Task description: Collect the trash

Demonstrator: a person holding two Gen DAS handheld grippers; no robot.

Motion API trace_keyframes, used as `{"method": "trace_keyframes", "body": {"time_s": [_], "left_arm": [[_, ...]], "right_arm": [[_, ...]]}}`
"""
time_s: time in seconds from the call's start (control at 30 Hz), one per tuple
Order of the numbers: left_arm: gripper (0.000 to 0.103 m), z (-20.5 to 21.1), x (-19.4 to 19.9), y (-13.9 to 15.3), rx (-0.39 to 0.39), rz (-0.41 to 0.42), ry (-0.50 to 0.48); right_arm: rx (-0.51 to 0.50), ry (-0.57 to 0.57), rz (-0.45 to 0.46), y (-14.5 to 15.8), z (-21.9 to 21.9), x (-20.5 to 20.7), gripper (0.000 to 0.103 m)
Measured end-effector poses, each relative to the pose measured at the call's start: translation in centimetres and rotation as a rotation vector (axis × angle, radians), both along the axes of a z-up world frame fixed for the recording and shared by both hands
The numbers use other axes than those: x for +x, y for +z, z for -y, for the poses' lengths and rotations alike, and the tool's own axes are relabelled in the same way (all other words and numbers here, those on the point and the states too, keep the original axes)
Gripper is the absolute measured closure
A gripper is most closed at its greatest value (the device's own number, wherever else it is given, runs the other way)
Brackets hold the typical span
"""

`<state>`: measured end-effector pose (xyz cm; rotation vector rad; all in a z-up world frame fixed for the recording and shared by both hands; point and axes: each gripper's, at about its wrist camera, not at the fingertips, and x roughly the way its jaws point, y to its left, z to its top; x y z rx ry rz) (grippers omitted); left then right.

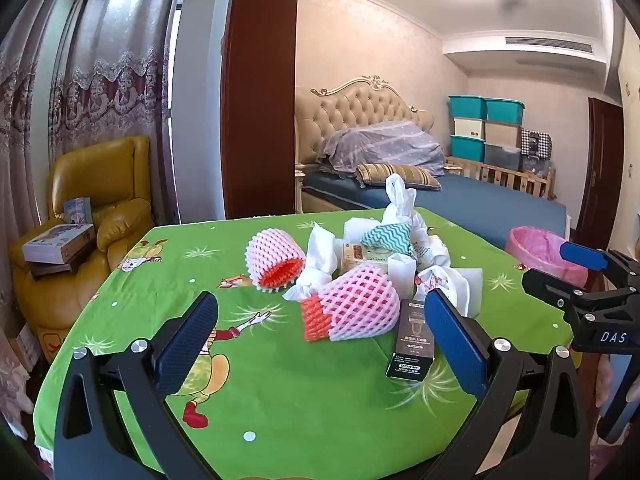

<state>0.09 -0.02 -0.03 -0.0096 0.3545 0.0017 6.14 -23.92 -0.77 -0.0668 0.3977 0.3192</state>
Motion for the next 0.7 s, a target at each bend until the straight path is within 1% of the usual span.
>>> {"method": "trace_keyframes", "body": {"time_s": [0.17, 0.2, 0.27, 0.37, 0.47, 0.53, 0.57, 0.7], "left_arm": [[0.006, -0.3, 0.0, 0.1, -0.008, 0.003, -0.002], [0.006, 0.0, 0.0, 0.0, -0.006, 0.003, -0.004], [0.006, 0.2, 0.0, -0.1, 0.007, 0.001, -0.006], [0.006, 0.2, 0.4, -0.1, 0.004, 0.003, -0.006], [0.006, 0.2, -0.3, 0.5, 0.003, 0.005, -0.007], [0.006, 0.1, -0.3, 0.2, -0.001, 0.006, -0.006], [0.006, 0.1, -0.3, 0.3, -0.002, 0.006, -0.006], [0.006, 0.1, -0.3, 0.2, -0.005, 0.005, -0.006]], "right_arm": [[-0.003, -0.012, -0.009, -0.1, 0.6, 0.3, 0.004], [-0.012, -0.003, -0.001, 0.0, -0.3, -0.1, 0.004], [-0.01, -0.005, -0.001, 0.0, -0.5, -0.2, 0.004], [0.0, -0.003, -0.006, 0.0, -0.3, -0.1, 0.004], [-0.001, -0.001, -0.009, 0.1, -0.6, -0.4, 0.004], [-0.003, 0.0, -0.009, 0.2, -0.9, -0.7, 0.004], [0.0, 0.003, -0.011, 0.1, 0.0, -0.2, 0.004], [0.001, 0.005, -0.017, -0.2, 0.0, 0.2, 0.004]]}}
